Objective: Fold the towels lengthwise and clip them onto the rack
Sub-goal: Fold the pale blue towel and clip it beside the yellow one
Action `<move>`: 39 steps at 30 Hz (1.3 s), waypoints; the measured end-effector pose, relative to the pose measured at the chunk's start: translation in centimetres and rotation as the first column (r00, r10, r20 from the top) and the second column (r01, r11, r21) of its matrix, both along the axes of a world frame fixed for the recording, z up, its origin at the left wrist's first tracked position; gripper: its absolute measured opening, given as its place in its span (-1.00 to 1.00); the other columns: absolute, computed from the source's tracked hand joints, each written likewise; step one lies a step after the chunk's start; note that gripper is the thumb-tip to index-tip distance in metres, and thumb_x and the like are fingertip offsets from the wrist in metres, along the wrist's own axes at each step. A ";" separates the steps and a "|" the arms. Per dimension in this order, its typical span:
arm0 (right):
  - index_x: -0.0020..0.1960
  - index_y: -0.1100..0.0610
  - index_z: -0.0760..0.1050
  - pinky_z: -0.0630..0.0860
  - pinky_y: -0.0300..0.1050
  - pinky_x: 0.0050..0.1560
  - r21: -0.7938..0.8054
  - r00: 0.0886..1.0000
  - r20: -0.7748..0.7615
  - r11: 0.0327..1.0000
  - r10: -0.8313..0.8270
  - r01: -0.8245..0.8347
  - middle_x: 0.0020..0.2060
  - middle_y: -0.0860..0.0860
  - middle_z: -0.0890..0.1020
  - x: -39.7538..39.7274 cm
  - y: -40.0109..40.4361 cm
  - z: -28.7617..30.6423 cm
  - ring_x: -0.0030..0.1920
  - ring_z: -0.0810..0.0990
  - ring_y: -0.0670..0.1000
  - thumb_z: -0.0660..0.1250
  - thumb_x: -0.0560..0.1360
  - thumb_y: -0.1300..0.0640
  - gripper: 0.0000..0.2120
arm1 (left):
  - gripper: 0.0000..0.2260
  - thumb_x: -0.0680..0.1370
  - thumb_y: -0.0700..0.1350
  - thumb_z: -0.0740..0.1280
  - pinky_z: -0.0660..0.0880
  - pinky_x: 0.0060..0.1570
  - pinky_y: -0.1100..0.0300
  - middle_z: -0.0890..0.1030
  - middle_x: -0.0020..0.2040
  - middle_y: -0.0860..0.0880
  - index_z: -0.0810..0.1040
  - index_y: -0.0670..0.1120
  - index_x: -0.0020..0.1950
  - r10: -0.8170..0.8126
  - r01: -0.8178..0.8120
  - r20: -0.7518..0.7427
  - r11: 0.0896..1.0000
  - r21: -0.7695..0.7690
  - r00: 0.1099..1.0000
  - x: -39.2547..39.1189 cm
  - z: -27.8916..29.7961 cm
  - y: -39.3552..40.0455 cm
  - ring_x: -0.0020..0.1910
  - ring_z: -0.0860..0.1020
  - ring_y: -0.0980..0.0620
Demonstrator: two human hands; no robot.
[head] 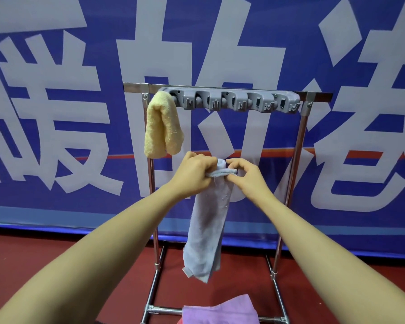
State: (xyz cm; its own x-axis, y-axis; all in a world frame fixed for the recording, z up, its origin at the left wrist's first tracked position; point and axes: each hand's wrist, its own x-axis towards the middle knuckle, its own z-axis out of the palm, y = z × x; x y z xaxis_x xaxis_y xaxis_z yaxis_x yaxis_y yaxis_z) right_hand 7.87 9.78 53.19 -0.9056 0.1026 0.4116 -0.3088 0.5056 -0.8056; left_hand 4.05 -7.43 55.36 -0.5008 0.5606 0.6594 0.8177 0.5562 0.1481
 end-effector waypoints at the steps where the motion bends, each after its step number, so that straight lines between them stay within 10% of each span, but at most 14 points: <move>1: -0.25 -0.10 0.49 0.31 0.22 0.34 -0.009 1.000 0.012 1.000 0.015 -0.014 0.07 -0.19 0.60 0.0 0.1 0.0 0.19 0.52 -0.04 0.39 0.36 0.12 -0.87 | -0.88 0.34 -0.20 0.21 0.09 -0.18 0.21 0.27 -0.45 0.10 0.28 -0.04 -0.34 -0.010 0.009 -0.017 0.999 -0.053 1.000 0.0 0.0 -0.1 -0.38 0.32 0.02; 9: -0.26 0.16 0.40 0.38 -0.32 -0.27 -0.066 0.992 0.034 0.991 0.121 -0.119 -0.33 0.03 0.47 0.7 0.1 0.4 -0.27 0.40 -0.05 0.32 0.41 0.40 -0.80 | -0.96 0.30 -0.18 0.15 0.08 -0.12 0.22 0.34 -0.42 0.06 0.31 -0.05 -0.32 -0.026 0.013 -0.044 0.963 -0.271 0.999 0.0 0.4 -0.8 -0.29 0.38 0.00; 19: -0.11 0.24 0.53 0.49 -0.43 -0.21 -0.152 0.996 -0.091 0.988 0.026 -0.040 -0.24 -0.03 0.63 1.2 0.1 1.4 -0.24 0.60 -0.28 0.39 0.44 0.34 -0.93 | -0.77 0.47 -0.29 0.19 0.18 0.05 0.13 0.57 -0.09 -0.04 0.49 -0.08 0.07 0.061 -0.037 0.222 0.993 -0.113 0.973 0.2 -0.2 -0.9 -0.08 0.44 -0.04; 26: -0.12 0.13 0.54 0.54 -0.33 -0.11 -0.002 0.998 -0.058 1.000 0.027 -0.027 -0.19 -0.04 0.66 0.9 0.7 1.6 -0.13 0.63 -0.15 0.42 0.44 0.23 -0.93 | -0.62 0.50 0.22 0.17 0.26 0.00 0.10 0.50 -0.14 0.02 0.55 -0.07 -0.10 0.202 -0.173 0.062 0.933 -0.316 0.977 -0.5 -0.4 -1.2 -0.12 0.43 0.02; 35: 0.25 0.11 0.45 0.56 -0.19 -0.08 0.184 0.999 0.012 0.981 0.051 -0.053 -0.10 0.02 0.63 0.4 0.5 2.5 -0.04 0.60 0.00 0.36 0.47 0.25 -0.65 | -0.80 0.45 -0.22 0.32 0.11 -0.37 0.23 0.34 -0.41 0.08 0.28 -0.09 -0.12 0.085 -0.088 0.129 0.996 0.013 0.988 0.6 -0.3 -0.4 -0.38 0.36 -0.16; 39: -0.02 0.12 0.59 0.56 -0.18 -0.16 0.195 0.997 -0.059 0.980 0.047 -0.035 -0.17 -0.01 0.64 0.2 -0.3 2.9 -0.15 0.59 -0.03 0.33 0.48 0.27 -0.87 | -0.71 0.45 -0.24 0.31 0.37 -0.26 0.15 0.48 -0.17 0.06 0.29 -0.12 0.10 0.032 -0.086 0.244 0.972 0.216 0.969 0.9 -1.0 -0.4 -0.21 0.51 -0.14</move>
